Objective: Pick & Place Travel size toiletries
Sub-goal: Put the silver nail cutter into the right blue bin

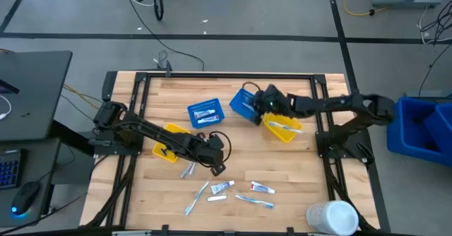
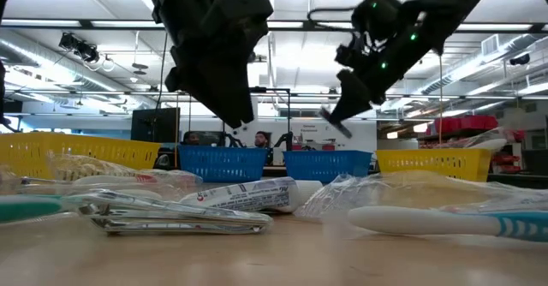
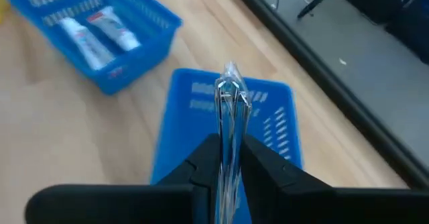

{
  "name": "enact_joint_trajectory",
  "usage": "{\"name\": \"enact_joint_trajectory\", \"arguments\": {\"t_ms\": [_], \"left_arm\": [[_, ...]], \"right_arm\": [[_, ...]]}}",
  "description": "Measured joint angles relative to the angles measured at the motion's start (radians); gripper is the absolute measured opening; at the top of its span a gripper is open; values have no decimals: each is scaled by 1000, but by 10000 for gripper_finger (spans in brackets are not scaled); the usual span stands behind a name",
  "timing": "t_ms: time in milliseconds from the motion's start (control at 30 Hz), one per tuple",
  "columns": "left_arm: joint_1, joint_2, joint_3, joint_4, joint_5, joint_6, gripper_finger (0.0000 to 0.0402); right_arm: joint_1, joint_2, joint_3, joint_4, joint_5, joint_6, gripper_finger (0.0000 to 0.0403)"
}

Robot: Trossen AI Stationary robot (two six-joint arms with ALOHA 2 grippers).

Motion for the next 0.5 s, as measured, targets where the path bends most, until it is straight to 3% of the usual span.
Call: {"name": "enact_joint_trajectory", "arguments": {"t_ms": [300,500], "left_arm": [[0,0,0,20,-15,-1,144],[0,0,0,22,-41,0,144]], "right_arm": [[-119,166,0,56,-81,-15,63],[-127,192,0,61,-80,-19,105]]}}
